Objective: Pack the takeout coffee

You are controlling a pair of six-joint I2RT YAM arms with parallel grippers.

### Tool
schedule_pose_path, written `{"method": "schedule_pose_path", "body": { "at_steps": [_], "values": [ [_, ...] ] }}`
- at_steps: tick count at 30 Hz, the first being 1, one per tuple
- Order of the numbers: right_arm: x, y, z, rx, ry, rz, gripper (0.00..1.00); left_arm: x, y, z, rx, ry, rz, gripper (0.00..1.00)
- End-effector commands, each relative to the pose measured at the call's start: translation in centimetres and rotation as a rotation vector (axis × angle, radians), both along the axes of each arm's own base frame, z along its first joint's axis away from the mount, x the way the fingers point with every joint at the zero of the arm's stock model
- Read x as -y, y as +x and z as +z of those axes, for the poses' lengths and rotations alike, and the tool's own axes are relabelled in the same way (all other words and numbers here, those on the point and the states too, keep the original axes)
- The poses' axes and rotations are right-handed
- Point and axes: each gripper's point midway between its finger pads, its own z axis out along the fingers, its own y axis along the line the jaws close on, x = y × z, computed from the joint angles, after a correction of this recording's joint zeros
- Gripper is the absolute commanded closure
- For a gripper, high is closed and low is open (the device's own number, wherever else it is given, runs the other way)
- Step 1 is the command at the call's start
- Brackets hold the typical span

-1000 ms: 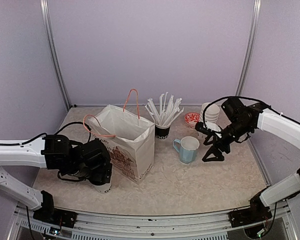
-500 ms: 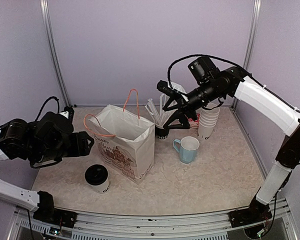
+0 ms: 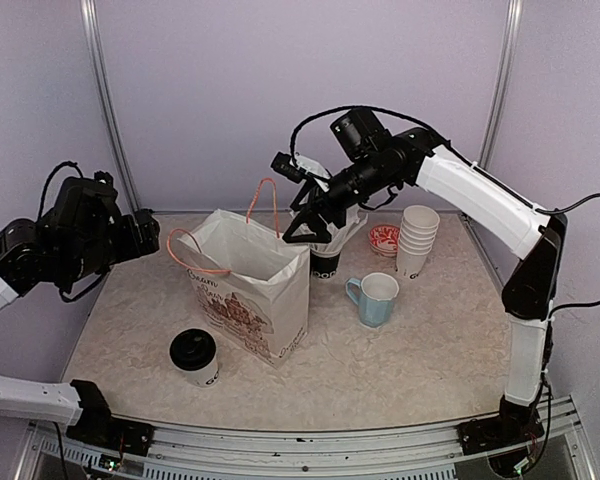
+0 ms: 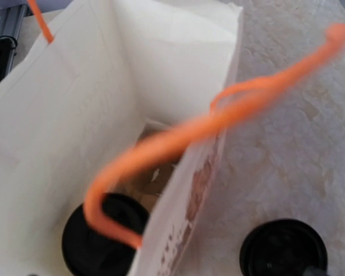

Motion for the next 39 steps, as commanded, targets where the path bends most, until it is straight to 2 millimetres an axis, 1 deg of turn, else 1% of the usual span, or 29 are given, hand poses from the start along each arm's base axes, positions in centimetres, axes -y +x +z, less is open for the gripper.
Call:
{"method": "schedule_pose_path", "body": {
  "at_steps": [1, 4, 5, 8, 10, 12, 16, 20, 22, 25, 27, 30, 31, 32, 33, 34, 36, 37, 39],
  "values": [
    [-1.8, -0.6, -0.6, -0.006, -0.015, -0.008, 0.09, -0.9, 4.1, 0.2, 0.049, 0.045, -0.006, 0.01],
    [-2.2, -0.2, -1.4, 0.003, -0.036, -0.035, 0.14, -1.6, 6.6, -0.9, 0.057, -0.002, -0.025, 0.04],
    [-2.3, 0.0, -1.6, 0.010, -0.044, -0.047, 0.15, -1.6, 7.2, -1.3, 0.058, -0.019, -0.044, 0.06],
    [-2.4, 0.5, -2.3, 0.023, -0.066, -0.074, 0.17, 0.2, 8.3, -2.4, 0.058, -0.048, -0.146, 0.09],
    [-2.4, 0.8, -2.7, 0.032, -0.082, -0.093, 0.17, 1.9, 8.9, -3.7, 0.022, -0.055, -0.219, 0.11],
    [-2.2, 1.2, -3.1, 0.043, -0.100, -0.109, 0.18, 3.9, 8.9, -5.0, -0.003, -0.062, -0.305, 0.13],
    [-1.7, 0.8, -2.8, 0.058, -0.109, -0.099, 0.19, 8.0, 7.6, -6.7, -0.022, -0.033, -0.452, 0.14],
    [-0.9, 0.7, -2.0, 0.094, -0.116, -0.104, 0.19, 10.8, 5.8, -8.4, -0.073, -0.018, -0.551, 0.14],
    [-0.5, 0.4, -1.8, 0.101, -0.117, -0.104, 0.19, 11.8, 4.8, -8.9, -0.084, -0.023, -0.590, 0.14],
    [-0.1, 0.3, -1.7, 0.113, -0.126, -0.104, 0.19, 12.8, 3.5, -9.4, -0.088, -0.026, -0.622, 0.14],
    [0.2, 0.2, -1.7, 0.121, -0.132, -0.105, 0.22, 13.2, 2.7, -9.3, -0.085, -0.033, -0.635, 0.15],
    [0.6, 0.1, -1.4, 0.139, -0.137, -0.108, 0.31, 13.9, 1.5, -9.0, -0.076, -0.055, -0.675, 0.16],
    [0.9, 0.1, -1.4, 0.144, -0.141, -0.110, 0.34, 13.7, 1.2, -8.8, -0.076, -0.048, -0.671, 0.17],
    [1.0, 0.0, -1.5, 0.150, -0.145, -0.113, 0.36, 13.1, 1.2, -8.4, -0.076, -0.034, -0.642, 0.17],
    [1.2, 0.1, -1.4, 0.156, -0.149, -0.117, 0.36, 12.2, 1.6, -8.0, -0.078, -0.019, -0.592, 0.17],
    [1.3, 0.0, -1.4, 0.158, -0.150, -0.117, 0.36, 10.9, 2.1, -7.6, -0.074, 0.004, -0.529, 0.17],
    [1.4, 0.0, -1.4, 0.158, -0.149, -0.118, 0.35, 8.0, 3.9, -6.6, -0.054, 0.002, -0.409, 0.17],
    [1.3, 0.0, -1.3, 0.158, -0.147, -0.117, 0.35, 6.8, 5.0, -6.1, -0.046, -0.028, -0.373, 0.18],
    [1.1, 0.1, -1.3, 0.153, -0.144, -0.115, 0.34, 4.8, 7.7, -5.5, -0.034, -0.063, -0.313, 0.22]
  ]
}}
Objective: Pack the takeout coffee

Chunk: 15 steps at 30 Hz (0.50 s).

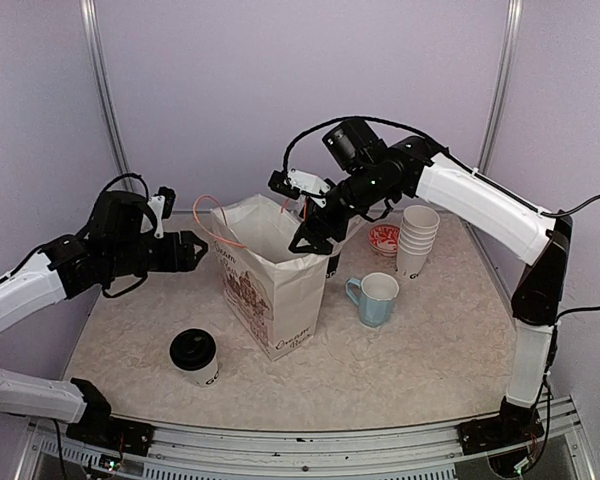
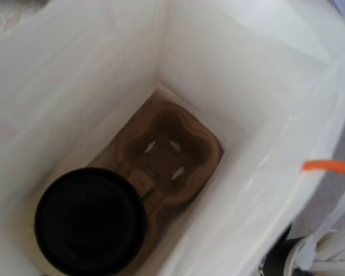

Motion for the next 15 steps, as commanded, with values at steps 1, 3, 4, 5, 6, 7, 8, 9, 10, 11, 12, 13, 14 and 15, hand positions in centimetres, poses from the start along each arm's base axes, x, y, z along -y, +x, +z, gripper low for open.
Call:
{"method": "schedule_pose_path", "body": {
  "at_steps": [1, 3, 4, 5, 6, 7, 8, 9, 10, 11, 12, 13, 14, 15],
  "values": [
    [0.1, -0.2, 1.1, 0.026, 0.013, 0.003, 0.34, -5.0, 5.0, 3.0, 0.054, -0.039, 0.194, 0.22],
    [0.0, -0.2, 1.1, 0.020, 0.015, 0.008, 0.33, -5.1, 7.4, 3.9, 0.083, -0.030, 0.192, 0.22],
    [-0.1, -0.3, 1.0, 0.017, 0.015, 0.010, 0.33, -4.7, 8.9, 3.4, 0.073, -0.018, 0.175, 0.22],
    [-0.1, -0.3, 1.0, 0.015, 0.016, 0.011, 0.33, -3.6, 10.1, 3.4, 0.079, -0.022, 0.137, 0.22],
    [-0.1, -0.4, 1.0, 0.017, 0.017, 0.012, 0.33, -2.9, 11.0, 3.7, 0.088, -0.023, 0.112, 0.22],
    [-0.1, -0.4, 1.1, 0.018, 0.017, 0.012, 0.33, -1.9, 12.1, 2.8, 0.066, -0.018, 0.084, 0.22],
    [-0.1, -0.4, 1.2, 0.020, 0.020, 0.013, 0.33, -0.9, 12.7, 2.9, 0.070, -0.029, 0.044, 0.22],
    [-0.1, -0.4, 1.3, 0.024, 0.019, 0.011, 0.32, 0.2, 13.3, 2.3, 0.062, -0.029, 0.001, 0.22],
    [0.0, -0.4, 1.4, 0.028, 0.021, 0.011, 0.32, 1.0, 13.9, 1.9, 0.057, -0.023, -0.030, 0.22],
    [0.0, -0.4, 1.6, 0.032, 0.024, 0.012, 0.32, 1.5, 14.2, 1.7, 0.058, -0.015, -0.058, 0.22],
    [0.0, -0.4, 1.7, 0.035, 0.026, 0.013, 0.32, 2.1, 14.5, 1.1, 0.053, 0.000, -0.092, 0.23],
    [0.0, -0.4, 1.8, 0.036, 0.027, 0.014, 0.32, 2.6, 14.4, 0.6, 0.043, 0.013, -0.128, 0.23],
    [0.0, -0.5, 1.9, 0.037, 0.028, 0.015, 0.32, 2.9, 14.4, -0.3, 0.018, 0.031, -0.159, 0.24],
    [0.1, -0.4, 1.9, 0.039, 0.028, 0.014, 0.32, 3.1, 14.1, -0.9, -0.006, 0.047, -0.186, 0.25]
  ]
}}
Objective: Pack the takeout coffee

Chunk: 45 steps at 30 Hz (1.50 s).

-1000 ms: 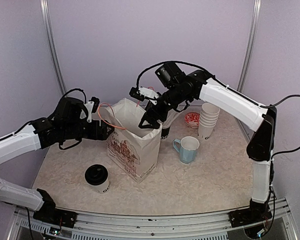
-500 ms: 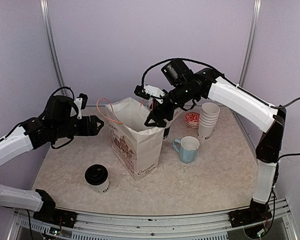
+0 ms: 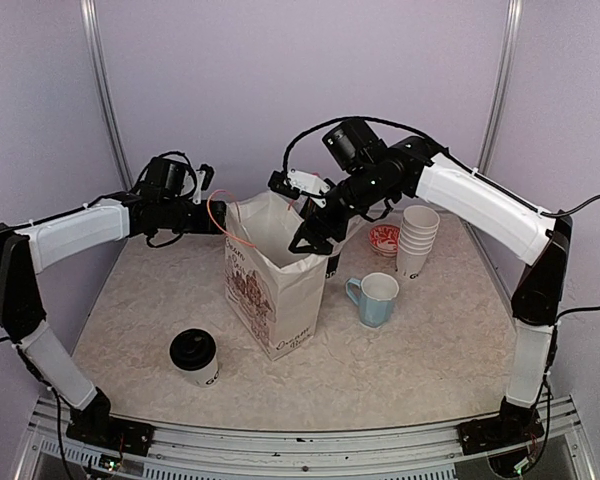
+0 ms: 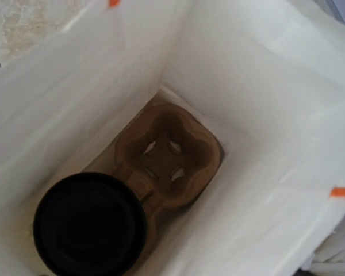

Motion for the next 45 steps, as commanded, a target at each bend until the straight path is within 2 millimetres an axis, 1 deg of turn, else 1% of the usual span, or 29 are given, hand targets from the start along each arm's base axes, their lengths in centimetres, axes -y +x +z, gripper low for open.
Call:
{"method": "schedule_pose_path", "body": {
  "at_steps": [1, 3, 5, 6, 7, 9, 10, 12, 14, 19, 21, 25, 27, 29, 31, 33, 35, 37, 39, 42, 45],
  "values": [
    [0.1, -0.5, 1.9, 0.032, 0.028, 0.009, 0.32, 2.5, -0.9, -0.4, -0.015, 0.037, -0.200, 0.26],
    [0.3, -0.5, 2.0, 0.038, 0.026, 0.008, 0.32, 2.9, -2.3, -1.2, -0.035, 0.053, -0.249, 0.27],
    [0.5, -0.5, 2.3, 0.049, 0.024, 0.002, 0.32, 3.3, -3.9, -1.1, -0.010, 0.049, -0.289, 0.27],
    [0.6, -0.4, 2.5, 0.057, 0.026, -0.001, 0.32, 3.3, -4.9, -0.3, 0.013, 0.033, -0.307, 0.27],
    [0.7, -0.3, 2.8, 0.066, 0.027, -0.005, 0.32, 3.5, -5.7, -0.3, 0.013, 0.020, -0.329, 0.27],
    [0.8, -0.1, 3.3, 0.089, 0.031, -0.013, 0.32, 3.8, -7.2, 0.7, 0.041, -0.006, -0.348, 0.27],
    [0.9, 0.0, 3.7, 0.100, 0.034, -0.016, 0.33, 4.1, -7.9, 0.8, 0.046, -0.016, -0.363, 0.27],
    [1.0, 0.1, 4.1, 0.113, 0.040, -0.020, 0.34, 4.9, -9.4, 1.0, 0.052, -0.034, -0.399, 0.27],
    [1.1, -0.1, 4.4, 0.115, 0.044, -0.019, 0.35, 6.2, -11.4, 1.0, 0.048, -0.038, -0.453, 0.28],
    [2.2, -0.6, 3.9, 0.120, 0.021, -0.021, 0.37, 9.0, -15.8, 0.4, 0.035, -0.032, -0.548, 0.28],
    [2.7, -0.9, 3.7, 0.114, 0.017, -0.017, 0.37, 9.9, -17.5, 0.6, 0.031, -0.036, -0.583, 0.28],
    [3.4, -2.3, 3.9, 0.101, 0.026, 0.025, 0.37, 11.1, -19.7, 0.2, 0.010, -0.015, -0.617, 0.28],
    [3.7, -2.7, 4.1, 0.103, 0.028, 0.035, 0.37, 10.7, -19.8, -0.1, -0.001, 0.007, -0.588, 0.28],
    [3.9, -3.0, 3.9, 0.103, 0.023, 0.042, 0.37, 9.8, -19.4, 0.2, -0.014, 0.033, -0.524, 0.28],
    [4.2, -3.1, 3.8, 0.108, 0.015, 0.043, 0.36, 8.5, -19.2, 0.6, -0.052, 0.057, -0.444, 0.28],
    [4.4, -3.2, 3.9, 0.113, 0.014, 0.047, 0.33, 6.7, -19.0, 1.3, -0.097, 0.074, -0.331, 0.27],
    [4.7, -3.4, 4.2, 0.119, 0.017, 0.054, 0.26, 4.6, -19.2, 1.0, -0.148, 0.135, -0.211, 0.27],
    [5.0, -3.4, 4.5, 0.124, 0.023, 0.055, 0.20, 3.0, -20.6, 0.6, -0.210, 0.183, -0.142, 0.26],
    [5.3, -3.5, 4.7, 0.118, 0.029, 0.065, 0.15, 2.2, -22.5, 0.1, -0.277, 0.210, -0.119, 0.26],
    [5.9, -3.6, 4.9, 0.106, 0.035, 0.066, 0.11, 1.5, -25.8, -0.5, -0.363, 0.230, -0.104, 0.26],
    [6.8, -3.5, 5.5, 0.115, 0.047, 0.052, 0.10, 0.6, -28.5, -1.4, -0.419, 0.286, -0.101, 0.21]
  ]
}}
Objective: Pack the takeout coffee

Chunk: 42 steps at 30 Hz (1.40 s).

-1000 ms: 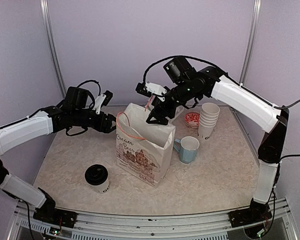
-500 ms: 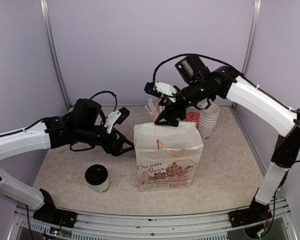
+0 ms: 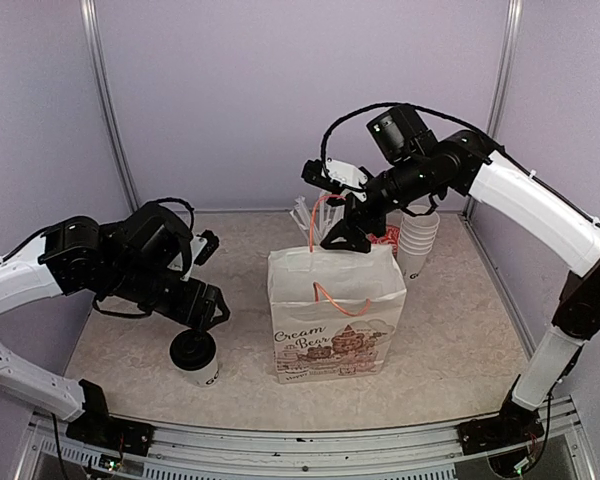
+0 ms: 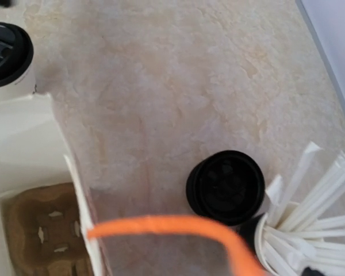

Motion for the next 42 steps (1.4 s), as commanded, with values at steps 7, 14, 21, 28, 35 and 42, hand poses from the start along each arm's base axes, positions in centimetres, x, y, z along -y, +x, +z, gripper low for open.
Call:
{"method": "schedule_pose_path", "body": {
  "at_steps": [7, 14, 21, 28, 35, 42],
  "values": [
    [2.2, -1.2, 1.3, -0.015, 0.030, 0.014, 0.08, -4.5, -4.3, -3.3, -0.128, 0.266, 0.090, 0.08],
    [2.9, -2.4, 1.1, -0.031, 0.033, 0.031, 0.07, -4.2, -3.8, -5.8, -0.213, 0.360, 0.102, 0.07],
    [3.0, -3.0, 0.9, -0.031, 0.046, 0.052, 0.07, -4.3, -2.6, -6.4, -0.246, 0.335, 0.131, 0.08],
    [2.4, -2.7, 0.4, -0.029, 0.045, 0.070, 0.07, -4.8, -2.1, -7.1, -0.285, 0.297, 0.155, 0.13],
    [2.2, -2.4, -0.3, -0.036, 0.028, 0.070, 0.07, -5.6, -1.6, -8.0, -0.309, 0.281, 0.171, 0.14],
    [2.3, -2.5, -1.2, -0.051, 0.014, 0.069, 0.07, -5.4, -1.8, -9.2, -0.331, 0.273, 0.150, 0.17]
  ]
}}
